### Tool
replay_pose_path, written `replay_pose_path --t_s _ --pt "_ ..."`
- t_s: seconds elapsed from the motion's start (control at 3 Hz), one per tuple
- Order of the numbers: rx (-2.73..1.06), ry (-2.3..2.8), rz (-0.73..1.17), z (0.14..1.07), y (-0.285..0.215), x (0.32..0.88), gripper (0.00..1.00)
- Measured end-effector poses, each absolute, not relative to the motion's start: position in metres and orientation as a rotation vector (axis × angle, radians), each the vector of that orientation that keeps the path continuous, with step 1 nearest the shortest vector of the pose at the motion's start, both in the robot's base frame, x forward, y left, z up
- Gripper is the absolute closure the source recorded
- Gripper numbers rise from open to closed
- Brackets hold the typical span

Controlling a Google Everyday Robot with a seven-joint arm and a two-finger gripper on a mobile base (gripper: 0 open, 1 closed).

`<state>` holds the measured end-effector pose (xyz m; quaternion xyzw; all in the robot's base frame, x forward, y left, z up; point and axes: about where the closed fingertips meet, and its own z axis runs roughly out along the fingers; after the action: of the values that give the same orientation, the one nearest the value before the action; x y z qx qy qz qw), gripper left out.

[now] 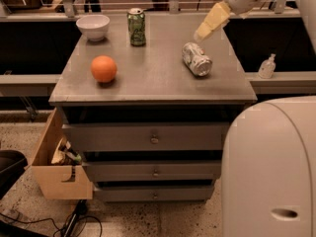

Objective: Place 7up can upright

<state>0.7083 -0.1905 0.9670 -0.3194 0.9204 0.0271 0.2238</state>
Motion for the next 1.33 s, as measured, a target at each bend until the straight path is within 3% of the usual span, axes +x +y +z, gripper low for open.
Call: replay_pose_path --t_s 0.67,1.33 --pt "-0.616 2.727 -0.003 0.945 -0.176 0.721 0.00" --pt "-0.616 2.837 0.075 0.894 -0.153 0.736 0.00"
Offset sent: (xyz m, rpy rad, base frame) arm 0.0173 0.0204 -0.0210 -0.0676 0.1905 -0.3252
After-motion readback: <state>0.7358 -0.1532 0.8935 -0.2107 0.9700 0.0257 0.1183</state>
